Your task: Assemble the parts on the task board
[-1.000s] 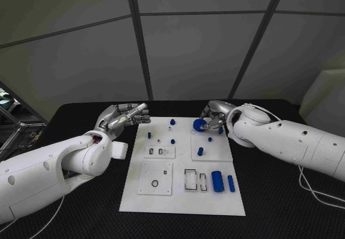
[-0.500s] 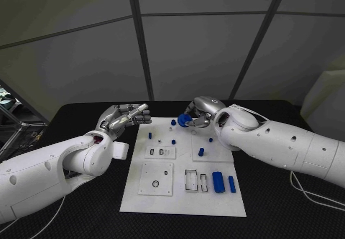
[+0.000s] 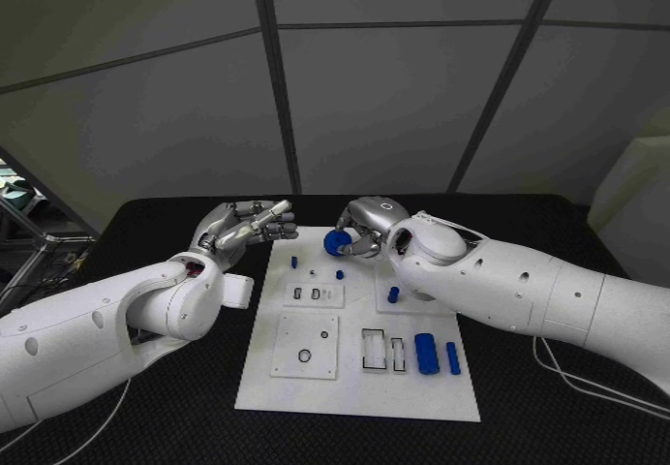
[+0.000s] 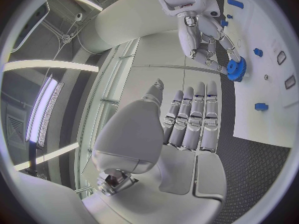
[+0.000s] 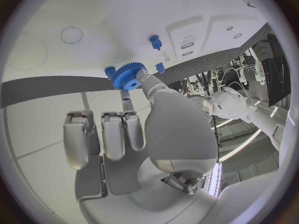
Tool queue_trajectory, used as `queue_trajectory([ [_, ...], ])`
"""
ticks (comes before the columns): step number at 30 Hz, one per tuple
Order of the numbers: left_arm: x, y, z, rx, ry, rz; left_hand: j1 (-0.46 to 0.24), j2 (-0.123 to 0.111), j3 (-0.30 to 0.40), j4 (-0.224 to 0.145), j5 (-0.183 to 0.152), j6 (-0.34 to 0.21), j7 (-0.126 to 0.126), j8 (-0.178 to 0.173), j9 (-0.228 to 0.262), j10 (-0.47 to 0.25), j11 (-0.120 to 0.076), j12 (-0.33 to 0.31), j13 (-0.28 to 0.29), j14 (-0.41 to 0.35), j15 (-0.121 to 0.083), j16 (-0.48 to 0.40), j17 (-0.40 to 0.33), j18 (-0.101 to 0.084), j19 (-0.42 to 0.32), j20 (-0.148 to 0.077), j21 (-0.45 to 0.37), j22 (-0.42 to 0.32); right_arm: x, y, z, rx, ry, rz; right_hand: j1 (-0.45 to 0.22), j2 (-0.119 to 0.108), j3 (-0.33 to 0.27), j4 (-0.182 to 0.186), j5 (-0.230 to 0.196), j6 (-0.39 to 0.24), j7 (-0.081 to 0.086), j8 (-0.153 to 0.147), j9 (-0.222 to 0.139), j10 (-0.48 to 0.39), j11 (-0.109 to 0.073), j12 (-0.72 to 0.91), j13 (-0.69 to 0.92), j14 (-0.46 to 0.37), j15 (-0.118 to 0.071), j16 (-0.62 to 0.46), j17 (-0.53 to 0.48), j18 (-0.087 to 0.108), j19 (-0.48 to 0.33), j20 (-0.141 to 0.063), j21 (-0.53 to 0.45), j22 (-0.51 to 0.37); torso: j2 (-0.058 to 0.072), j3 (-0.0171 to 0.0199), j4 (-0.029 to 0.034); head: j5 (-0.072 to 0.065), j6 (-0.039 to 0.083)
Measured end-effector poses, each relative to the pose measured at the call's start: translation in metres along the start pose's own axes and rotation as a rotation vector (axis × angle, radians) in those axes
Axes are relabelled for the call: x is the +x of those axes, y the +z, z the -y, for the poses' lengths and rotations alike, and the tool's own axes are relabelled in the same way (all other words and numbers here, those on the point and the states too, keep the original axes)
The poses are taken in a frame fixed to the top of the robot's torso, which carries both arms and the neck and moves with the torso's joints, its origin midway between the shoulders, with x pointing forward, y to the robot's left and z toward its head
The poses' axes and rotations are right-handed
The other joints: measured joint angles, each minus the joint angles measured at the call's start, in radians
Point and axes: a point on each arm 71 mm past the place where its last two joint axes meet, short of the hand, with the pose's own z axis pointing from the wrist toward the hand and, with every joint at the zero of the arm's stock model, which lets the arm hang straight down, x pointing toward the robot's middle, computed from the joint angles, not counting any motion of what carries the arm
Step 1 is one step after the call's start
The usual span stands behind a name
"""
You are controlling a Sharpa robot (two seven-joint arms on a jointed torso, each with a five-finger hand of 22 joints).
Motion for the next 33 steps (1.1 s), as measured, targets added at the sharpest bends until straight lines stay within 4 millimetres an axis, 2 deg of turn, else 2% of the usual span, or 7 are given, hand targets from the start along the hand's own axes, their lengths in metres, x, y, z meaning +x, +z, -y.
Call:
queue_trajectory([
  [17, 0.001, 0.000, 0.000, 0.000, -0.001, -0.002, 0.000, 0.000, 0.000, 0.000, 0.000, 0.000, 0.000, 0.000, 0.000, 0.000, 0.000, 0.000, 0.000, 0.000, 0.000, 0.000, 0.000, 0.000, 0.000, 0.000, 0.000, 0.000, 0.012, 0.008, -0.009, -0.014, -0.022, -0.045, -0.015, 0.002, 0.000, 0.000, 0.002, 0.000, -0.002, 0.000, 0.001, 0.000, 0.000, 0.000, 0.000, 0.000, 0.000, 0.000, 0.000, 0.000, 0.000, 0.000, 0.000, 0.000, -0.001, 0.0010, -0.0033, 0.005, -0.003],
  [22, 0.001, 0.000, 0.000, 0.000, -0.001, -0.003, 0.000, 0.000, 0.000, 0.000, 0.000, 0.000, 0.000, 0.000, 0.000, 0.000, 0.000, 0.000, 0.000, 0.000, 0.000, 0.000, 0.000, 0.000, 0.000, 0.000, 0.000, 0.000, 0.012, 0.010, -0.007, -0.009, -0.028, -0.048, -0.032, -0.005, 0.000, 0.000, 0.002, 0.001, -0.003, -0.008, 0.002, 0.000, 0.000, 0.000, 0.000, 0.000, 0.000, 0.000, 0.000, 0.000, 0.000, 0.000, 0.000, 0.000, -0.001, 0.0012, -0.0038, 0.005, -0.003],
  [25, 0.001, 0.000, 0.000, 0.000, -0.001, -0.003, 0.000, 0.000, 0.000, 0.000, 0.000, 0.000, 0.000, 0.000, 0.000, 0.000, 0.000, 0.000, 0.000, 0.000, 0.000, 0.000, 0.000, 0.000, 0.000, 0.000, 0.000, 0.000, 0.012, 0.010, -0.005, -0.004, -0.031, -0.048, -0.052, -0.009, 0.000, 0.000, -0.002, -0.014, -0.017, -0.008, 0.015, 0.000, 0.000, -0.009, 0.000, 0.000, 0.000, -0.004, 0.000, 0.000, 0.000, 0.000, 0.000, 0.000, -0.001, 0.0013, -0.0039, 0.003, -0.002],
  [30, 0.001, 0.000, 0.000, -0.001, -0.001, -0.002, 0.004, 0.004, 0.000, 0.000, 0.000, 0.000, 0.000, 0.000, 0.000, 0.000, 0.000, 0.000, 0.000, 0.000, 0.000, -0.004, 0.000, 0.000, 0.000, 0.000, 0.000, 0.000, 0.014, 0.010, -0.003, 0.005, -0.035, -0.055, -0.085, -0.008, -0.003, -0.002, -0.018, -0.082, -0.001, -0.011, -0.001, -0.002, 0.010, -0.015, 0.000, -0.002, 0.002, -0.005, 0.000, 0.000, 0.000, 0.000, 0.000, 0.000, -0.001, 0.0016, -0.0039, 0.002, -0.002],
  [33, 0.001, 0.000, 0.000, -0.001, -0.001, -0.002, 0.004, 0.004, 0.000, 0.000, 0.000, 0.000, 0.000, 0.000, 0.000, 0.000, 0.000, 0.000, 0.000, 0.000, 0.000, -0.004, 0.000, 0.000, 0.000, 0.000, 0.000, -0.001, 0.016, 0.010, -0.004, 0.004, -0.035, -0.061, -0.101, -0.024, -0.020, 0.009, -0.026, -0.109, 0.004, -0.011, -0.011, -0.001, 0.014, -0.020, 0.000, 0.000, 0.008, -0.005, 0.000, 0.000, 0.002, 0.003, 0.000, 0.000, -0.001, 0.0016, -0.0039, 0.002, -0.002],
])
